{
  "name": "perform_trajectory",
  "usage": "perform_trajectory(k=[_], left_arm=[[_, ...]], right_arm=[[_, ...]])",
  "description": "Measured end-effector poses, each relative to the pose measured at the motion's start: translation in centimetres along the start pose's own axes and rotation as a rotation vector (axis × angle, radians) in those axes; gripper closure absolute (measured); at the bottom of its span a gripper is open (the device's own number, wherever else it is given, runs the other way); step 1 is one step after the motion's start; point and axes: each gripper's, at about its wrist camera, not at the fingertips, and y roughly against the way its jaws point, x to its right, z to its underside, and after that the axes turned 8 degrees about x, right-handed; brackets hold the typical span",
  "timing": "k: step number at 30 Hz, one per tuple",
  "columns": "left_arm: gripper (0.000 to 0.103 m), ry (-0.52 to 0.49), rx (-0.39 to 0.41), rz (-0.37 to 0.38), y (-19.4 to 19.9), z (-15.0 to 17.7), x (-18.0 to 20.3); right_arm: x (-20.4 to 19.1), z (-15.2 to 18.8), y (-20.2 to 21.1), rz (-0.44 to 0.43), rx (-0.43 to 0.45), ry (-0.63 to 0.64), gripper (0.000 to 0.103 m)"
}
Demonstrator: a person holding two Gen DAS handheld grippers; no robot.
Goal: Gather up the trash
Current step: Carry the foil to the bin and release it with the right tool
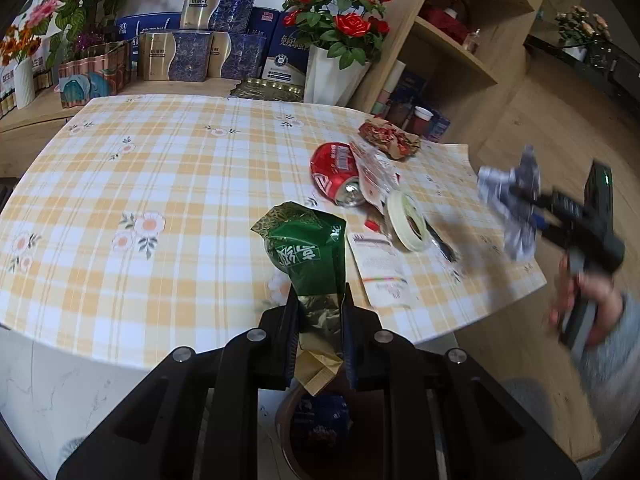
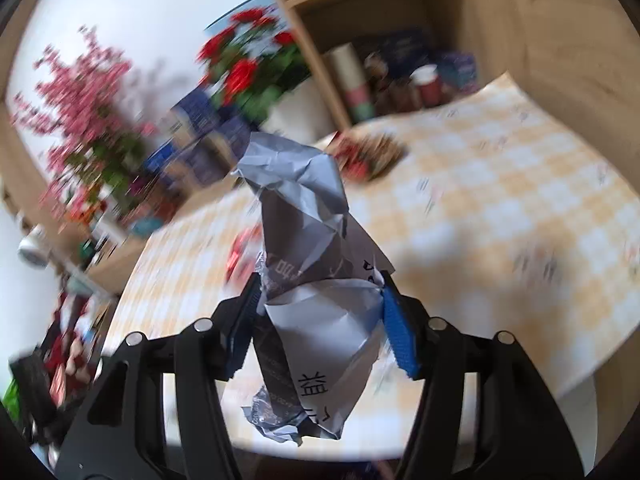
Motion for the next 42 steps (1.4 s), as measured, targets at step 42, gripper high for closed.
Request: perform_trajectory(k=[42], left_arm=[[0.083, -0.175, -0.089, 0.202, -2.0, 11.3, 4.4]], right_arm=[[-1.1, 18.0, 6.0, 0.299, -0.016, 0.161, 0.006]])
